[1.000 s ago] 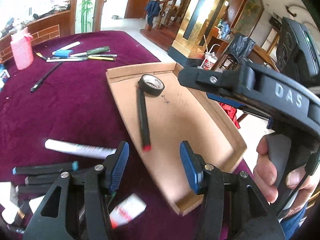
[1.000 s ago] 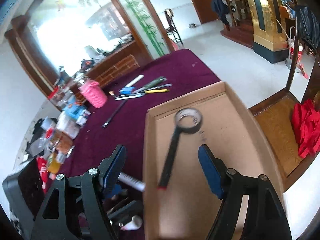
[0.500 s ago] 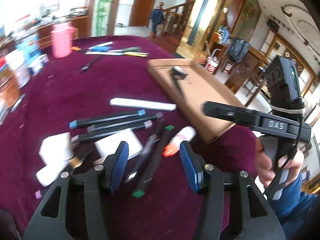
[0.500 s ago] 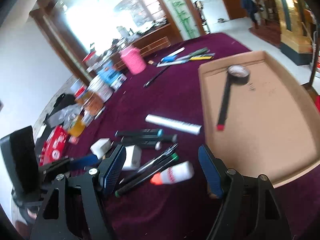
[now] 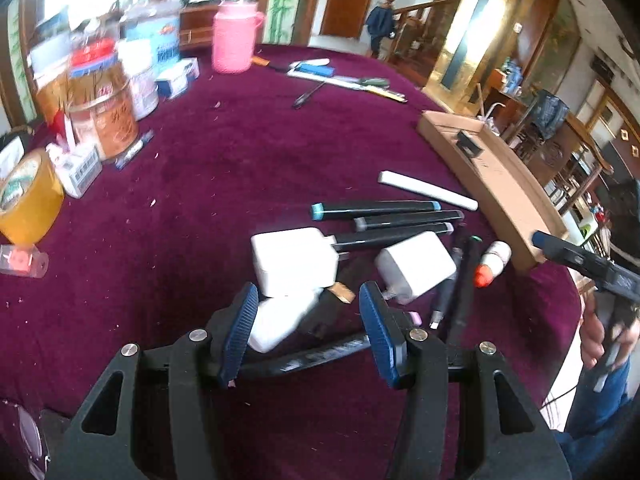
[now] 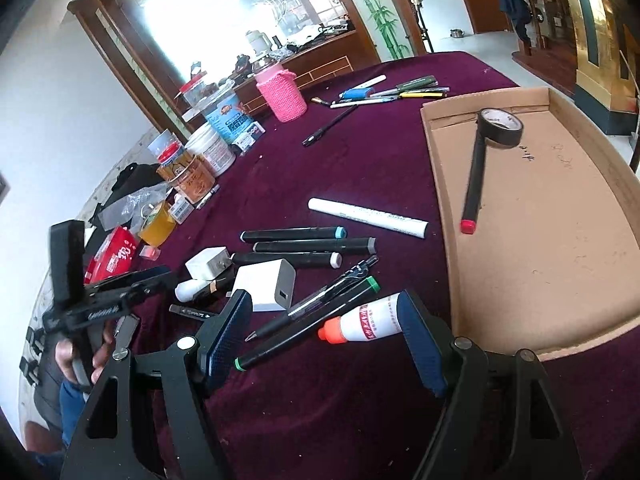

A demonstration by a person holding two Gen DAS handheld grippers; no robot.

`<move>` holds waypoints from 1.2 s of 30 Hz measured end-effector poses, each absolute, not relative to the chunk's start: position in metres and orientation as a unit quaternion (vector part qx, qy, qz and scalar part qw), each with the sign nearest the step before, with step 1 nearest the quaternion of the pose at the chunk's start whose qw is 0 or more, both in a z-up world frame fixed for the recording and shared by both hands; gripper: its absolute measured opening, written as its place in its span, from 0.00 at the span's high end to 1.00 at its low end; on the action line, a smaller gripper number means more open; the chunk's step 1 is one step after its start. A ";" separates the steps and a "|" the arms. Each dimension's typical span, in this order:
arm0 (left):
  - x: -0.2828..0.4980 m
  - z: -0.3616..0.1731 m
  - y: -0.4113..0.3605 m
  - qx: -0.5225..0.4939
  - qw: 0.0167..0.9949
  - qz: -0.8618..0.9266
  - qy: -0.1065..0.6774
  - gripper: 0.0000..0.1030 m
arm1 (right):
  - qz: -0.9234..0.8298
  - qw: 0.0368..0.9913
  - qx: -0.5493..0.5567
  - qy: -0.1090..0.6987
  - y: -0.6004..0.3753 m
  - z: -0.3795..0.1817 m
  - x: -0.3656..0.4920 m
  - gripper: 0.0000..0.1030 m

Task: Organize rigid objects
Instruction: 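Grasp the white square charger with the left tool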

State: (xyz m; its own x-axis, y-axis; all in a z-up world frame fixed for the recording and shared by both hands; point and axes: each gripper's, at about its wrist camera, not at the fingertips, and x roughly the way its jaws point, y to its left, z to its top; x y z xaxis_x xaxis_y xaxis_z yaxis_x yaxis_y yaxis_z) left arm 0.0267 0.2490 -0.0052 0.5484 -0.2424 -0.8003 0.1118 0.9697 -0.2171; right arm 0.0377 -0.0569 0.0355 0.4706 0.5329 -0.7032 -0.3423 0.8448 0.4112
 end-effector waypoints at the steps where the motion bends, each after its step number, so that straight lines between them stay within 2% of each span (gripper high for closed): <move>1: 0.031 -0.009 0.253 -0.076 0.872 -0.106 0.471 0.50 | 0.256 0.851 0.108 0.446 -0.059 0.035 0.037 0.32; 16: 0.065 -0.030 0.268 -0.120 0.847 -0.123 0.503 0.49 | 0.269 0.843 0.113 0.452 -0.054 0.033 0.027 0.32; 24: 0.055 -0.029 0.229 -0.064 0.833 -0.190 0.515 0.49 | 0.275 0.833 0.120 0.466 -0.052 0.024 0.030 0.32; 28: 0.039 -0.011 0.214 -0.040 0.838 -0.244 0.487 0.48 | 0.270 0.832 0.119 0.469 -0.054 0.022 0.031 0.32; 31: 0.049 -0.008 0.225 -0.028 0.851 -0.193 0.487 0.41 | 0.267 0.831 0.123 0.472 -0.055 0.019 0.033 0.32; 36: 0.069 -0.018 0.230 -0.014 0.843 -0.174 0.508 0.41 | 0.270 0.831 0.121 0.470 -0.056 0.019 0.031 0.32</move>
State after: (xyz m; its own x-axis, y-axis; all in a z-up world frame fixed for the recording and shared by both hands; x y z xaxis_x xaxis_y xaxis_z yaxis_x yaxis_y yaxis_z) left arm 0.0691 0.2295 -0.0182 0.4222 -0.3083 -0.8525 0.2792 0.9389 -0.2013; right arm 0.0308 -0.0557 0.0188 0.4121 0.5634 -0.7160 -0.3351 0.8245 0.4559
